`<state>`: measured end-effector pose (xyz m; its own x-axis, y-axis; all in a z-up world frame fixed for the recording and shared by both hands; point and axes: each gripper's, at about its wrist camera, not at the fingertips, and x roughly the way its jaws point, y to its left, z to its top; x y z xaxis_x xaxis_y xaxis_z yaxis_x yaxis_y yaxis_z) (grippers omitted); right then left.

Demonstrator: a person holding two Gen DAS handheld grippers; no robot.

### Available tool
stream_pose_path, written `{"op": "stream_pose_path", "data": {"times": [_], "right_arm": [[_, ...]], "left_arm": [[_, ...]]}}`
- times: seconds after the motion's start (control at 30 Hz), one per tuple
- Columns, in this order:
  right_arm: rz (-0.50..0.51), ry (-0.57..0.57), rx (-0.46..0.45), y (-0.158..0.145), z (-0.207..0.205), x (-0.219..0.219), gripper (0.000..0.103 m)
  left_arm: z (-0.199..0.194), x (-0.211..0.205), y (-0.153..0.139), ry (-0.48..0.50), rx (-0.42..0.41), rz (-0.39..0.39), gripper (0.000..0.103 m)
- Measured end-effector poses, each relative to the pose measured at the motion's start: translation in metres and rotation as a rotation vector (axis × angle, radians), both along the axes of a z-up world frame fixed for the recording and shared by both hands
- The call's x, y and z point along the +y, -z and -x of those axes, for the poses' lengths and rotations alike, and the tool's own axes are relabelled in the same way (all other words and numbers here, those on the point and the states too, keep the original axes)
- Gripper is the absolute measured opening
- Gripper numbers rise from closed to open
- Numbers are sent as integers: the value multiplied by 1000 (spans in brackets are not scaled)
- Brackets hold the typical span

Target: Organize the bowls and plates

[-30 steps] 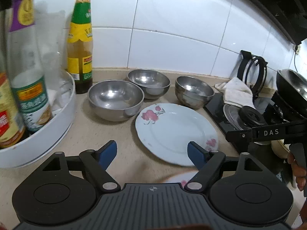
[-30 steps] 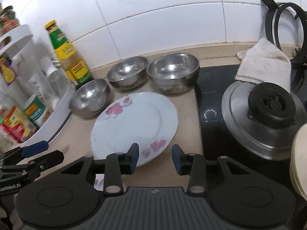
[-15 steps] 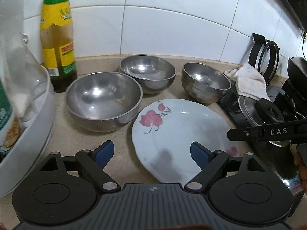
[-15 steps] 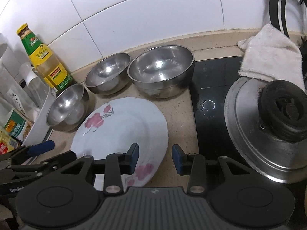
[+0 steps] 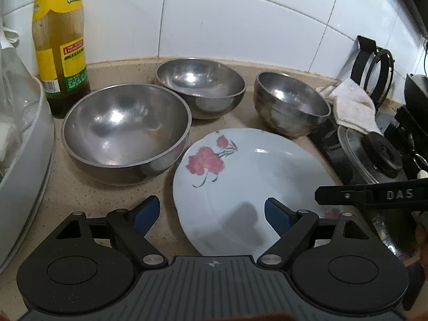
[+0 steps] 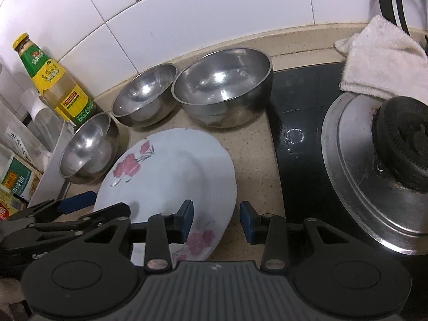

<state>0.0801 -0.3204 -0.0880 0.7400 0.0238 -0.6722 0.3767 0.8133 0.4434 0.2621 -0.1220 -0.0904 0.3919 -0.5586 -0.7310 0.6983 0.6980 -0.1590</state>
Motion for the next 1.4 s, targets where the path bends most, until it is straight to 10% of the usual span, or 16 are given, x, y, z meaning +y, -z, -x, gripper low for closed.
{"op": "stream_pose_path", "data": {"times": [0.43, 1.4], "right_arm": [[49, -16, -26, 1, 5, 6, 27], [-15, -61, -111, -41, 68, 29, 24]], "left_arm": [[-3, 0, 0, -18, 19, 41, 66], [60, 53, -57, -73, -50, 143, 67]]}}
